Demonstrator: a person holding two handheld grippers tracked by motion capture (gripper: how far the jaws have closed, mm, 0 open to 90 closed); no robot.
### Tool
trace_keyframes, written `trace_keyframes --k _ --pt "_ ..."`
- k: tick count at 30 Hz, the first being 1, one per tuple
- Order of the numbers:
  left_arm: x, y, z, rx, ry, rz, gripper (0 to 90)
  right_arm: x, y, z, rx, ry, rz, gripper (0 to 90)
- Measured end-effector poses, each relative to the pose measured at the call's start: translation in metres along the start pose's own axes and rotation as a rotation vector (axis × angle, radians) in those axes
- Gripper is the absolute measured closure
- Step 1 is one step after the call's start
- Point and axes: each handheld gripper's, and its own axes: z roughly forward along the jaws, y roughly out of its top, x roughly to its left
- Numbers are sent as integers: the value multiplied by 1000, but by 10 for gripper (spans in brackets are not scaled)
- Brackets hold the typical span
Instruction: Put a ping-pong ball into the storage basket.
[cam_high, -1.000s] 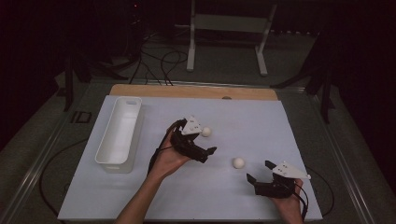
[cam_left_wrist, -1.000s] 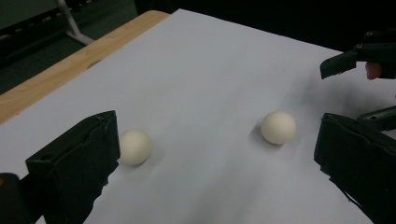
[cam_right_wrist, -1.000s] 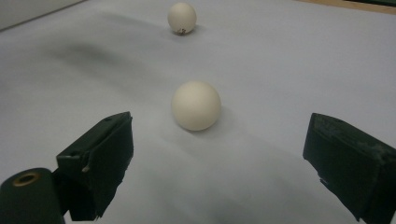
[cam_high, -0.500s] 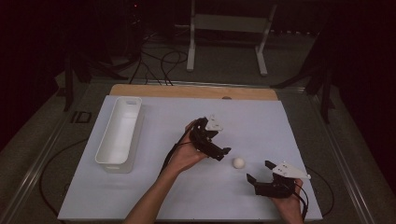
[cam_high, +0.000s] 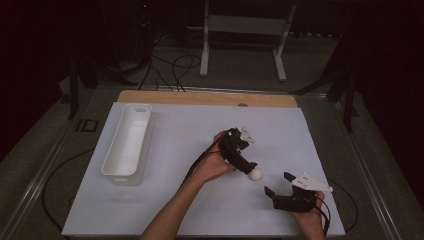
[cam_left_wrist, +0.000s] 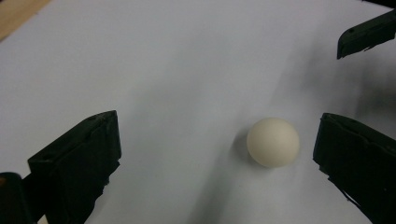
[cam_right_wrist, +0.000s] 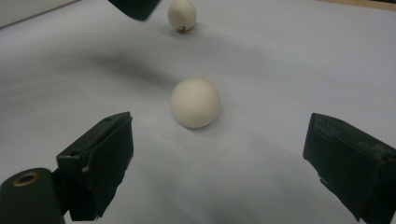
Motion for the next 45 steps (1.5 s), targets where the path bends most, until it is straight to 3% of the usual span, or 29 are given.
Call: trace_keyframes --k 18,45 --pt "-10 5 28 73 -51 45 23 -4 0 -2 -1 -37 14 84" --pt "-16 1 54 144 -96 50 47 -8 -1 -4 2 -87 41 84"
